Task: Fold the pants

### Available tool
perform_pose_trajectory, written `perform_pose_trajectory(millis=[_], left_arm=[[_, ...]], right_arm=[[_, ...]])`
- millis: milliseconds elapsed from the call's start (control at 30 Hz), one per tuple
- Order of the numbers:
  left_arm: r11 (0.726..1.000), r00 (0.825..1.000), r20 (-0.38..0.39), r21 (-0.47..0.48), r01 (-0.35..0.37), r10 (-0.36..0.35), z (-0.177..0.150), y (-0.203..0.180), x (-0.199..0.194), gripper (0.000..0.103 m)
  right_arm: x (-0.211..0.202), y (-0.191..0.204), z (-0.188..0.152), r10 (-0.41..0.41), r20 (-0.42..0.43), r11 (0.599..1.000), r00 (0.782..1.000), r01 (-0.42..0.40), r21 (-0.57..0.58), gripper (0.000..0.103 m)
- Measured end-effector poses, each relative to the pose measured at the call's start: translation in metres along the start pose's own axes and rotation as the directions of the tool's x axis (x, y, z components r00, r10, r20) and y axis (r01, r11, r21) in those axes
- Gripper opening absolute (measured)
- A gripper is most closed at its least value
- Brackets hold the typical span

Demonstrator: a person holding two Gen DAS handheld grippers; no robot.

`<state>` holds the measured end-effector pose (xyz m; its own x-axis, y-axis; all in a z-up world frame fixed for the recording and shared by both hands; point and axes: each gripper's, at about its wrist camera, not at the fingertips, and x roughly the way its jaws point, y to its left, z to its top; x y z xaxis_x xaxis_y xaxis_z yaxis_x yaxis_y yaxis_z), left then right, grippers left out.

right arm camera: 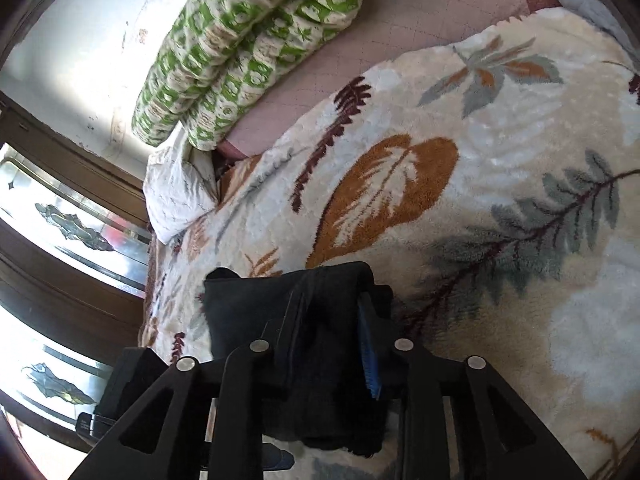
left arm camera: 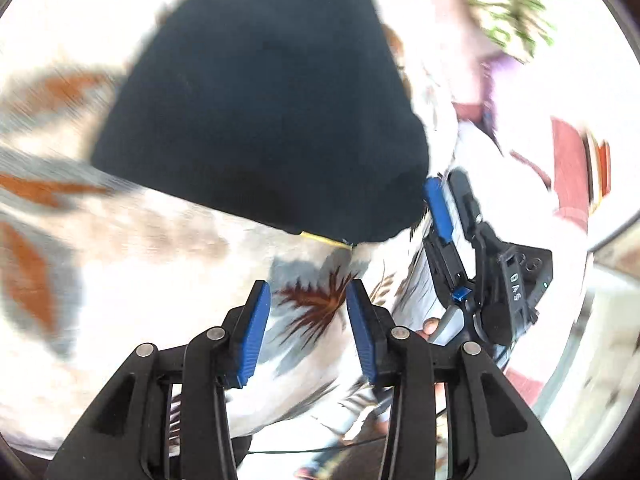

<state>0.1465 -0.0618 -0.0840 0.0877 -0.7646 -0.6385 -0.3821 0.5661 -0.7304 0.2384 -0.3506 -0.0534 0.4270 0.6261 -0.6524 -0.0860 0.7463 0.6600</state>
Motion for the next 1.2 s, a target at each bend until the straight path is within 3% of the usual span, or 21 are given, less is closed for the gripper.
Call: perform_pose_trajectory(millis=[133, 233, 433, 500, 533, 600, 667, 800, 933, 1067, 1200], left_arm=[[0.996, 0.99, 0.135, 0.081, -0.047, 0.036, 0.004, -0.006, -0.043, 0.038], [0.994, 0.979, 0.195, 0.076, -0.081, 0.065, 0.016, -0.002, -0.053, 0.038], [0.993, 0.977, 0.177, 0.007, -0.121, 0.118, 0.043, 0.011, -0.032, 0.038], [0.989, 0.976, 0.157, -0.004, -0.151, 0.15, 0.049, 0.013, -0.02, 0.038], [0.989, 0.978, 0.15, -0.008, -0.148, 0.147, 0.047, 0.016, -0.018, 0.038], [0.987, 0.976, 0.149, -0.003, -0.158, 0.157, 0.05, 0.017, -0.013, 0.038], [0.987, 0.977, 0.144, -0.003, -0.159, 0.158, 0.051, 0.016, -0.013, 0.038], [0.992, 0.987, 0.111, 0.037, -0.123, 0.118, 0.053, 0.009, -0.02, 0.038], [0.991, 0.978, 0.183, 0.077, -0.111, 0.096, 0.063, 0.0, -0.053, 0.038], [0.982, 0.967, 0.226, 0.116, -0.145, 0.116, 0.083, -0.024, -0.069, 0.038], [0.955, 0.957, 0.23, 0.194, -0.226, 0.18, 0.102, -0.058, -0.054, 0.038]], right_arm=[[-0.031, 0.01, -0.017, 0.011, 0.015, 1.0, 1.0, -0.01, -0.02, 0.038], [-0.033, 0.008, -0.031, 0.008, -0.008, 1.0, 1.0, -0.008, 0.014, 0.043], [-0.004, 0.004, -0.05, -0.037, -0.073, 0.996, 0.997, 0.042, 0.075, 0.043], [0.001, 0.003, -0.052, -0.035, -0.073, 0.997, 0.997, 0.041, 0.073, 0.033], [-0.001, 0.002, -0.053, -0.025, -0.053, 0.997, 0.998, 0.029, 0.072, 0.026], [-0.005, -0.007, -0.058, -0.022, -0.02, 0.995, 1.0, 0.024, 0.095, 0.025], [0.003, -0.02, -0.064, -0.041, -0.047, 0.992, 0.998, 0.046, 0.114, 0.021], [0.006, -0.029, -0.064, -0.013, -0.042, 0.991, 0.999, 0.019, 0.133, 0.022], [-0.01, -0.022, -0.056, 0.013, -0.041, 0.988, 0.999, -0.006, 0.152, 0.042], [-0.036, -0.014, -0.034, -0.03, 0.051, 0.993, 0.998, 0.023, 0.119, 0.056], [-0.035, 0.004, -0.01, -0.036, 0.093, 0.998, 0.995, 0.03, 0.061, 0.057]])
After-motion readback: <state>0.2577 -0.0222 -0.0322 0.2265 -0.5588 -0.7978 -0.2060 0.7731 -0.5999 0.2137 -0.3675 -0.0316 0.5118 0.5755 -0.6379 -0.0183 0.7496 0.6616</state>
